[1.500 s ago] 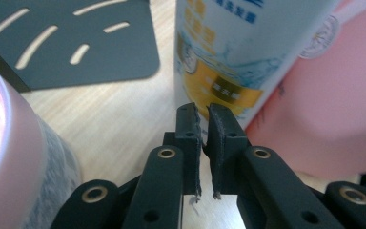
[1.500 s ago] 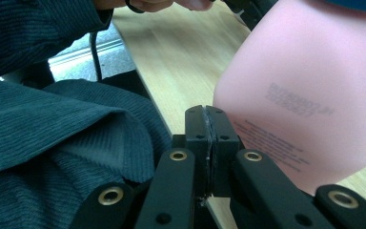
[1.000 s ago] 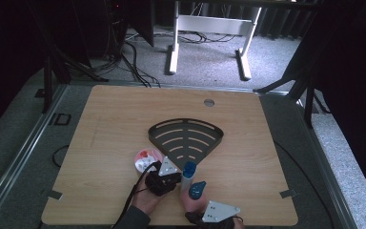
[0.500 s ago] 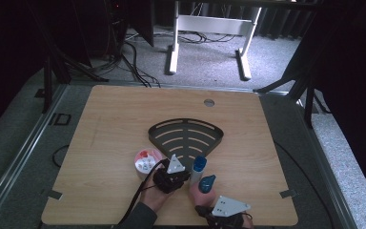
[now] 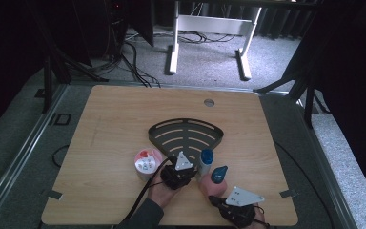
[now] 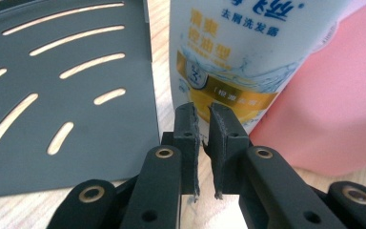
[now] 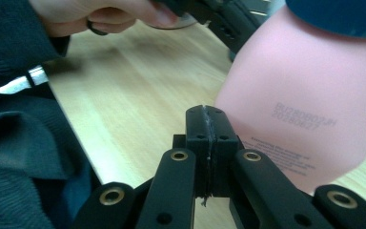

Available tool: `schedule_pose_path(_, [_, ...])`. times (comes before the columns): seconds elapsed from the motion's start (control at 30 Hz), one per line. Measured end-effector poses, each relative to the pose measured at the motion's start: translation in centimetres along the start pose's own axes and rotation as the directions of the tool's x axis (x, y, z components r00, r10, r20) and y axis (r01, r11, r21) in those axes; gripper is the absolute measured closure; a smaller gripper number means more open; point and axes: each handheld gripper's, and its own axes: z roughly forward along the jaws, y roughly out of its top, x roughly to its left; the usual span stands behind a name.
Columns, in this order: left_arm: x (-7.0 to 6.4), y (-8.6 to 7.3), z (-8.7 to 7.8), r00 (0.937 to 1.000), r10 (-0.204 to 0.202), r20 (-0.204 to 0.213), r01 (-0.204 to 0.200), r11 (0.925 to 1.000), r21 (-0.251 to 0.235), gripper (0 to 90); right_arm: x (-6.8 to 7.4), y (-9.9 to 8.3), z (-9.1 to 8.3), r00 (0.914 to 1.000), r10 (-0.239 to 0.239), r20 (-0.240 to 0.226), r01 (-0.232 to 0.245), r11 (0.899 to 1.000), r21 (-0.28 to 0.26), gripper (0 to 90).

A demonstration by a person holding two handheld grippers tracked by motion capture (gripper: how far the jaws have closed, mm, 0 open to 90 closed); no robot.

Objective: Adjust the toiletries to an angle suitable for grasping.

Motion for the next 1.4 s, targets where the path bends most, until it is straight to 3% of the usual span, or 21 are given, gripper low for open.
schedule_pose_path(0.33, [0.1,0.4,0.3,1.0,-0.002,-0.009,0.002,1.0,-0.007,81.7,-3.0,-0.3,-1.3,0.9943,0.064,0.085,-0.062,0.998,-0.025,89.7])
schedule_pose_path(0.53, [0.3,0.4,0.1,0.9999,-0.008,-0.015,0.008,0.9998,-0.016,86.1,-4.0,-0.1,-1.1,0.9889,0.069,0.132,-0.066,0.997,-0.028,89.8])
schedule_pose_path(1.03, [1.2,0.8,0.5,0.998,-0.049,-0.039,0.048,0.9985,-0.028,90.0,-5.9,0.5,-0.6,0.9768,0.103,0.188,-0.097,0.994,-0.041,89.9])
schedule_pose_path(1.4, [0.8,1.5,1.4,0.9988,-0.046,-0.017,0.046,0.9987,-0.024,89.8,-7.5,0.9,-0.1,0.9667,0.118,0.227,-0.111,0.993,-0.043,89.9])
